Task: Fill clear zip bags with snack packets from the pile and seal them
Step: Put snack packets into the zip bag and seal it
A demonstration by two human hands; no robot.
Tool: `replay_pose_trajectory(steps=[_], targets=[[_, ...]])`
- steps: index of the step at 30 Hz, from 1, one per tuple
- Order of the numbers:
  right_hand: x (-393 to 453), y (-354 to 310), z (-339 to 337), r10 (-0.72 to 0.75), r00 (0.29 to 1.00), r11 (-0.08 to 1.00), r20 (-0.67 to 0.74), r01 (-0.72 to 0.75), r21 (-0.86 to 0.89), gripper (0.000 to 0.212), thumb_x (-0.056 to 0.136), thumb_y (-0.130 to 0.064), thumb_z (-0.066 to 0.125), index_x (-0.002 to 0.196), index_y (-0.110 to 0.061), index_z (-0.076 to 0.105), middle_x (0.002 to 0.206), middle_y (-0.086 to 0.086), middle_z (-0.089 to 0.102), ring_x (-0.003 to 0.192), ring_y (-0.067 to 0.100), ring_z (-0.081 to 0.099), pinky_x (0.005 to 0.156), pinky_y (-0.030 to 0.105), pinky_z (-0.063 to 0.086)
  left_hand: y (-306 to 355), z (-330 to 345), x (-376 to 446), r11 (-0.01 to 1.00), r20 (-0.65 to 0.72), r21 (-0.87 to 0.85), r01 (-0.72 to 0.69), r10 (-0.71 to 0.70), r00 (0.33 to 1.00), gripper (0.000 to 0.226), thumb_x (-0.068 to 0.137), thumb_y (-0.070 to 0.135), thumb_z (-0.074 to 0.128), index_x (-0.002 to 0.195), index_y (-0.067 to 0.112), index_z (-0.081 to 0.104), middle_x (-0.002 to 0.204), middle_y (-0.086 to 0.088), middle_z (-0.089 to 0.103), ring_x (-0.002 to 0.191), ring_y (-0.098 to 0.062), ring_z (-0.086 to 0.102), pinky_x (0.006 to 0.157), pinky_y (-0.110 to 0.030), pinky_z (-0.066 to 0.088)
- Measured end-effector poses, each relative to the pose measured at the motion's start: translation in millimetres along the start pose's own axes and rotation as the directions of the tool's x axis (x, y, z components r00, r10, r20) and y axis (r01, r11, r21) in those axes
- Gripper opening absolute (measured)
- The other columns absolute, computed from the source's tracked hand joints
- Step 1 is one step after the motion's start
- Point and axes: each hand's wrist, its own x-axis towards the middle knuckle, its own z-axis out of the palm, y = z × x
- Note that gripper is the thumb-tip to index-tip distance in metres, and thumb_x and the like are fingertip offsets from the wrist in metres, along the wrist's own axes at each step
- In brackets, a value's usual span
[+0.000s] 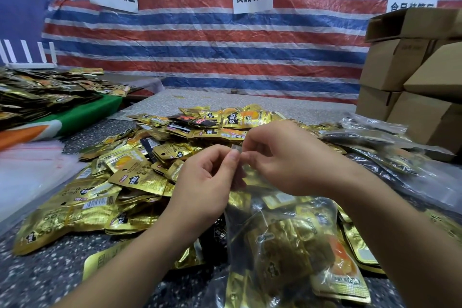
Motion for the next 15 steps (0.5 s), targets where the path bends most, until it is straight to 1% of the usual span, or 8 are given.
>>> replay_pose_trajectory(steps=[2, 4, 6, 8, 12, 15], targets=[[-0.2, 0.9, 1.0, -0.012, 1.0, 1.0, -0.003, 0.012, 0.0, 0.024, 0.096, -0.031, 0.061, 0.073, -0.026, 0.058, 0.066, -0.01, 0.054, 0.059, 0.003, 0.047, 0.052, 0.026, 0.032, -1.1, -0.2, -0.2, 1.0, -0.013, 0.007, -0.007, 0.008, 1.0, 0.025, 0.1, 0.015, 0.052, 0.083, 0.008, 0.07, 0.064, 0.002, 0.065, 0.059, -0.006, 0.06, 0.056, -0.017, 0.049], [-0.7, 1.7, 1.9, -0.024, 1.0, 1.0, 0.0, 0.024, -0.01, 0.023, 0.097, -0.03, 0.06, 0.075, -0.025, 0.058, 0.065, -0.01, 0.051, 0.059, 0.004, 0.045, 0.053, 0.028, 0.032, -2.2, -0.1, -0.4, 0.999, -0.023, 0.031, -0.018, 0.019, 1.0, 0.025, 0.099, 0.017, 0.053, 0.083, 0.009, 0.07, 0.064, 0.002, 0.065, 0.059, -0.007, 0.059, 0.056, -0.021, 0.05], [-0.6, 2.7, 1.3, -0.032, 0.999, 0.999, 0.009, 0.032, -0.013, 0.022, 0.097, -0.03, 0.06, 0.076, -0.024, 0.059, 0.066, -0.01, 0.052, 0.06, 0.005, 0.045, 0.054, 0.029, 0.033, -2.5, 0.1, -0.6, 0.999, -0.026, 0.041, -0.023, 0.024, 0.999, 0.025, 0.099, 0.018, 0.053, 0.082, 0.011, 0.071, 0.064, 0.002, 0.066, 0.059, -0.008, 0.059, 0.057, -0.022, 0.05], [-0.5, 3.3, -0.3, -0.037, 0.999, 0.999, 0.02, 0.037, 0.003, 0.019, 0.097, -0.031, 0.06, 0.08, -0.023, 0.062, 0.068, -0.009, 0.054, 0.062, 0.004, 0.047, 0.054, 0.028, 0.035, -2.2, 0.3, -0.4, 0.999, -0.021, 0.037, -0.021, 0.022, 1.0, 0.026, 0.1, 0.017, 0.053, 0.08, 0.012, 0.07, 0.064, 0.002, 0.066, 0.059, -0.008, 0.058, 0.057, -0.022, 0.05], [-1.5, 4.4, -0.9, -0.058, 0.998, 0.998, 0.014, 0.058, 0.001, 0.014, 0.097, -0.031, 0.061, 0.084, -0.024, 0.063, 0.07, -0.012, 0.054, 0.063, 0.001, 0.047, 0.054, 0.023, 0.033, -1.7, -0.2, -0.5, 0.999, -0.016, 0.025, -0.024, 0.024, 1.0, 0.028, 0.101, 0.015, 0.051, 0.08, 0.011, 0.069, 0.064, 0.002, 0.065, 0.058, -0.007, 0.058, 0.056, -0.02, 0.049], [-1.3, 4.7, 0.5, -0.06, 0.998, 0.998, 0.005, 0.06, -0.016, 0.014, 0.097, -0.03, 0.059, 0.086, -0.024, 0.064, 0.072, -0.013, 0.054, 0.065, 0.002, 0.048, 0.055, 0.024, 0.033, -1.7, 0.7, -0.8, 0.999, -0.021, 0.025, -0.027, 0.027, 0.999, 0.027, 0.1, 0.017, 0.051, 0.08, 0.013, 0.069, 0.064, 0.003, 0.065, 0.059, -0.007, 0.058, 0.055, -0.022, 0.049]])
